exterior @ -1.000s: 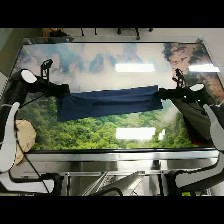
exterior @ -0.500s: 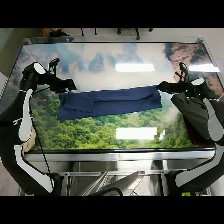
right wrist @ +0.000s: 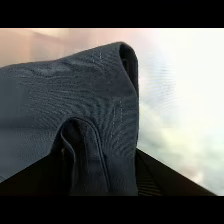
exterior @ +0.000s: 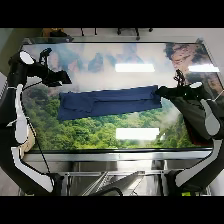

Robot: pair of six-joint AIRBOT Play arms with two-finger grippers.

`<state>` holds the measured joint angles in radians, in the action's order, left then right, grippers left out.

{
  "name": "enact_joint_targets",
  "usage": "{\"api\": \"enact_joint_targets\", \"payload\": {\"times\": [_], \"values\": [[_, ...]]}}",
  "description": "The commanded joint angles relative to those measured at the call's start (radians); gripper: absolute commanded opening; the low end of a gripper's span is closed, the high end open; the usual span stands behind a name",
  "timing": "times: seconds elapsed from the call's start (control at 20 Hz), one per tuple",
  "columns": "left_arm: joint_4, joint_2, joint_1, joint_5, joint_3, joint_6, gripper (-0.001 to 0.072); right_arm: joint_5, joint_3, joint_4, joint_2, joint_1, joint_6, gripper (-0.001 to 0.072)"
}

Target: Fold the shirts.

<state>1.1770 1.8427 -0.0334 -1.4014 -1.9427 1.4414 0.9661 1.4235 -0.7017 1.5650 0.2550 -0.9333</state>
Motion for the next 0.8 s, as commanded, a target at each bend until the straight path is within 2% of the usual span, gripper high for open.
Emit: {"api": "enact_joint_targets", "payload": {"times": [0.0, 0.05, 0.1, 0.15, 0.2, 0.25, 0.4, 0.6, 0.75], "values": [[-0.003, -0.023, 0.043, -0.01, -0.008, 0.01, 0.0672, 0.045, -0.002, 0.019, 0.022, -0.029, 0.018, 0.05], [-0.003, -0.021, 0.063, -0.01, -0.008, 0.021, 0.0672, 0.075, 0.0, 0.052, 0.021, -0.037, 0.044, 0.0452], [-0.003, -0.018, 0.08, -0.01, -0.007, 0.027, 0.067, 0.112, 0.003, 0.087, 0.02, -0.044, 0.077, 0.0218], [-0.003, -0.016, 0.105, -0.006, -0.002, 0.027, 0.0499, 0.153, 0.016, 0.109, 0.018, -0.049, 0.093, 0.0057], [-0.003, -0.016, 0.134, 0.006, 0.01, 0.026, 0.0124, 0.185, 0.04, 0.119, 0.014, -0.053, 0.092, 0.0019], [-0.003, -0.016, 0.161, 0.034, 0.023, 0.027, 0.0017, 0.204, 0.067, 0.122, 0.003, -0.056, 0.09, 0.0018], [-0.003, -0.016, 0.276, 0.157, 0.083, 0.027, 0.0017, 0.278, 0.182, 0.123, -0.067, -0.052, 0.042, 0.0018], [-0.004, 0.021, 0.466, 0.411, 0.207, 0.032, 0.0017, 0.484, 0.393, 0.124, -0.158, -0.039, -0.119, 0.0018], [-0.138, 0.144, 0.601, 0.529, 0.155, 0.078, 0.0017, 0.595, 0.439, 0.122, -0.231, -0.054, -0.206, 0.0018]]}}
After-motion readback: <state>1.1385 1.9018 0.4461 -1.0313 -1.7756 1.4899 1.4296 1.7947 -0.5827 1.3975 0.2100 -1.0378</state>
